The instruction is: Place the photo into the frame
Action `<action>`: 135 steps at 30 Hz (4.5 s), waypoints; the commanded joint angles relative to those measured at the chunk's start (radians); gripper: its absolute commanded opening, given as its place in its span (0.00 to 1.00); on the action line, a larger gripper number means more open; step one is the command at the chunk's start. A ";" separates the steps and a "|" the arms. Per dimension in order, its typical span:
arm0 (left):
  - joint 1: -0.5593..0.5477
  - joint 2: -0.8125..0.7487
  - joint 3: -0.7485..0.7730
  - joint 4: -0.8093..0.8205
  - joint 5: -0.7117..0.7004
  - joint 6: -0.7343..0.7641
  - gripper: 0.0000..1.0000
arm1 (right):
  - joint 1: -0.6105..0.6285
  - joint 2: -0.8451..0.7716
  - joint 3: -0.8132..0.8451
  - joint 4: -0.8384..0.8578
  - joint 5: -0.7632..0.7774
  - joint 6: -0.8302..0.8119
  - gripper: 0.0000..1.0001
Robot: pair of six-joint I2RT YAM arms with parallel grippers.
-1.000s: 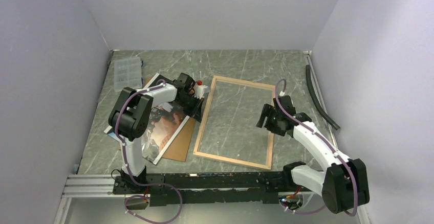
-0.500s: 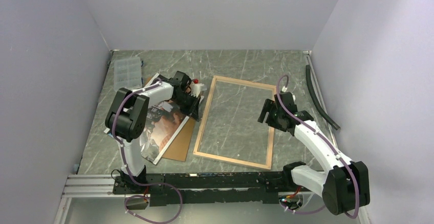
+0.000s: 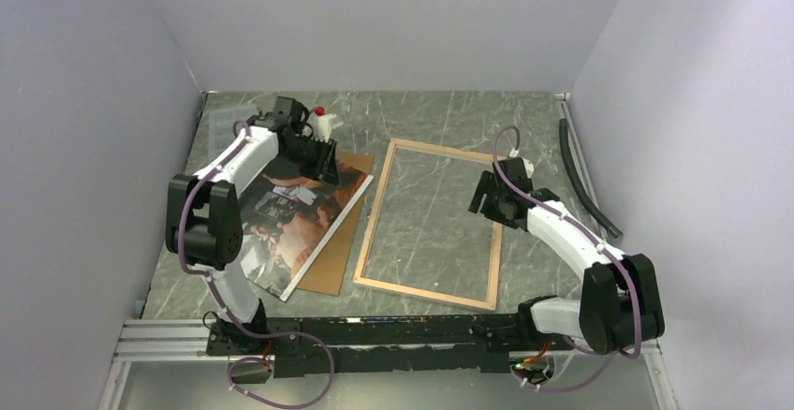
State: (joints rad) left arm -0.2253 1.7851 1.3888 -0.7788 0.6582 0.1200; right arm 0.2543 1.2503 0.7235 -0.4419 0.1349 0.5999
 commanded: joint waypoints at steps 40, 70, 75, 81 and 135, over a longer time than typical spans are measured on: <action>0.797 -0.018 -0.203 0.249 -0.461 0.331 0.32 | 0.772 0.734 0.607 0.183 -0.006 0.348 0.75; 0.720 -0.069 -0.333 0.113 -0.299 0.375 0.29 | 0.561 0.804 0.686 0.266 -0.072 0.393 0.75; 0.689 -0.071 -0.363 0.130 -0.301 0.368 0.28 | 0.554 0.849 0.701 0.306 -0.109 0.429 0.74; 0.653 -0.071 -0.391 0.166 -0.331 0.368 0.28 | 0.544 0.865 0.687 0.368 -0.130 0.469 0.72; 0.682 -0.147 -0.148 -0.095 -0.239 0.352 0.37 | 0.514 0.421 0.674 0.228 -0.001 0.157 0.00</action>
State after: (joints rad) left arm 0.4240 1.7031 1.1126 -0.7513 0.3393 0.4770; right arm 0.8139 1.9282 1.3399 -0.0967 -0.0116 0.9203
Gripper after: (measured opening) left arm 0.341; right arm 0.010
